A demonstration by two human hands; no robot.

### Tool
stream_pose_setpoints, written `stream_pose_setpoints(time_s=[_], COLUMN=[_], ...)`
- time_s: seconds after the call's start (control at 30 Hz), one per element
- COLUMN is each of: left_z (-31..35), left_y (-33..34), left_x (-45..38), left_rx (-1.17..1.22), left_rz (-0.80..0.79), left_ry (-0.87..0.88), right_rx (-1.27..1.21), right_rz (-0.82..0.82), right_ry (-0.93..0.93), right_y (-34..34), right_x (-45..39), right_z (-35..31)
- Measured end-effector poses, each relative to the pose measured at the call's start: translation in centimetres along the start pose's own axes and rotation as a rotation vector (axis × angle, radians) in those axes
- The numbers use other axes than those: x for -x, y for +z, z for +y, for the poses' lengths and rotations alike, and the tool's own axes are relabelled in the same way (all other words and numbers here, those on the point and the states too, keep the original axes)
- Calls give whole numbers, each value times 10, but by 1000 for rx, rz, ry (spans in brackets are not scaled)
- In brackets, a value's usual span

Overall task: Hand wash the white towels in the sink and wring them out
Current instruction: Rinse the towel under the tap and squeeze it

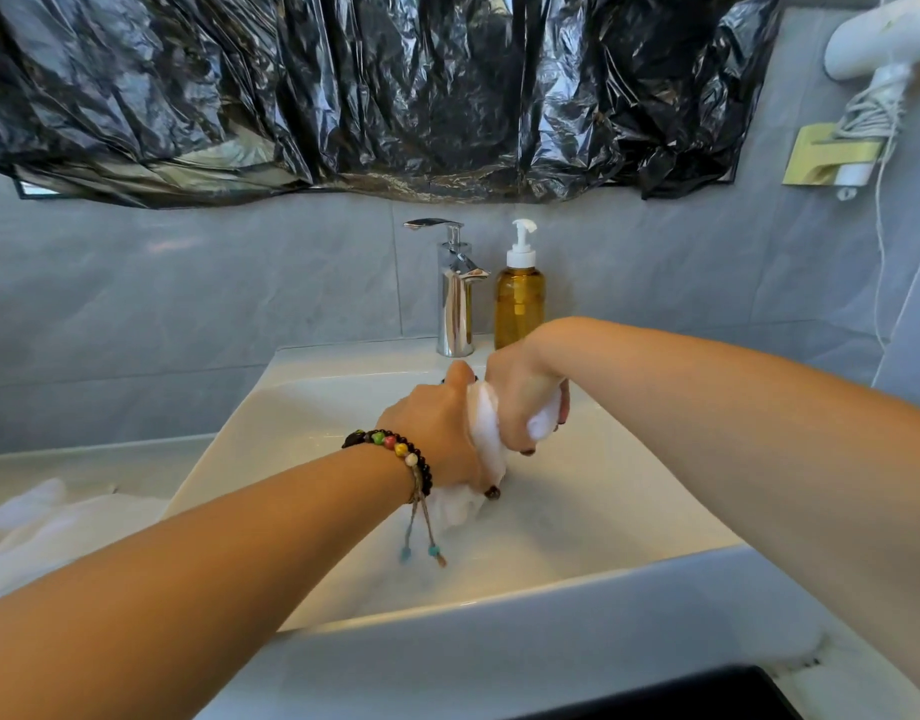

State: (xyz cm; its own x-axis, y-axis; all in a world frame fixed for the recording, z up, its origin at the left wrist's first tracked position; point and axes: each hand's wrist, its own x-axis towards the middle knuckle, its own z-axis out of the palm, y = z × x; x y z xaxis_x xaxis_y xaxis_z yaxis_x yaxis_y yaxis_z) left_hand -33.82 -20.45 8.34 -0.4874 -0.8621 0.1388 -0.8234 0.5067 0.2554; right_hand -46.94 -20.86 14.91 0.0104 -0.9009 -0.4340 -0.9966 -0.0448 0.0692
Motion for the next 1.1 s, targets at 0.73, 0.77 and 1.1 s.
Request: stream_pose_setpoints(time_s=[0.73,0.77,1.1], left_z=[-34,-35,-44], left_y=[-26,-24,-1], left_x=[-49,-51,-52], left_rx=[-569,-563,-532], left_rz=[640,637,704], left_ry=[752,779,837], right_rx=[-1380,-1435,-1546], right_rz=[-78,-116,-288], right_ry=[-216,-223,-254], right_y=[82,87,91], right_x=[17,18,12], right_z=[20,19,30])
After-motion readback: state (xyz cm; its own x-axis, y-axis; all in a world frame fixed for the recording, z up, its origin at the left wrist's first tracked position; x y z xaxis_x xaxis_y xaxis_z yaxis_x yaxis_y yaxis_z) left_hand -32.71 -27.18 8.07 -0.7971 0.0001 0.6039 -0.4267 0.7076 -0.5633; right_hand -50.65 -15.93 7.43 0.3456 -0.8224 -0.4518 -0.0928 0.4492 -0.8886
